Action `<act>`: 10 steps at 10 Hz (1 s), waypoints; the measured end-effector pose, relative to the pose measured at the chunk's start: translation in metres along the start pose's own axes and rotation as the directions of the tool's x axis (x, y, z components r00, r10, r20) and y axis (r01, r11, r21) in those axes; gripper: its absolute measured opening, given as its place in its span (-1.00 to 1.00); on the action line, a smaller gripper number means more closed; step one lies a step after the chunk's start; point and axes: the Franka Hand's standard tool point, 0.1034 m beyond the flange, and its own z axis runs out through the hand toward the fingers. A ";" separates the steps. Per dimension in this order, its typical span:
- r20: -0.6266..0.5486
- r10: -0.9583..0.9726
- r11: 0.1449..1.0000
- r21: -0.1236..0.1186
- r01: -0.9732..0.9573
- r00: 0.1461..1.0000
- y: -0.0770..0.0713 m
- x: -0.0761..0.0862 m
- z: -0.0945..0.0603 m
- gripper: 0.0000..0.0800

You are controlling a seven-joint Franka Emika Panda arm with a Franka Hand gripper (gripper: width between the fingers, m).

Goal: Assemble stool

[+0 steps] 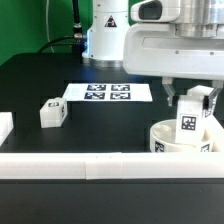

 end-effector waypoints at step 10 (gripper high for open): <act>0.057 0.740 0.666 0.074 -0.742 0.670 -0.017 -0.009 -0.002 -0.16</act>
Offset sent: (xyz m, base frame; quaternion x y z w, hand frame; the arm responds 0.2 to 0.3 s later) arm 0.0000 0.0000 0.0000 0.0000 0.0000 0.1938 0.9810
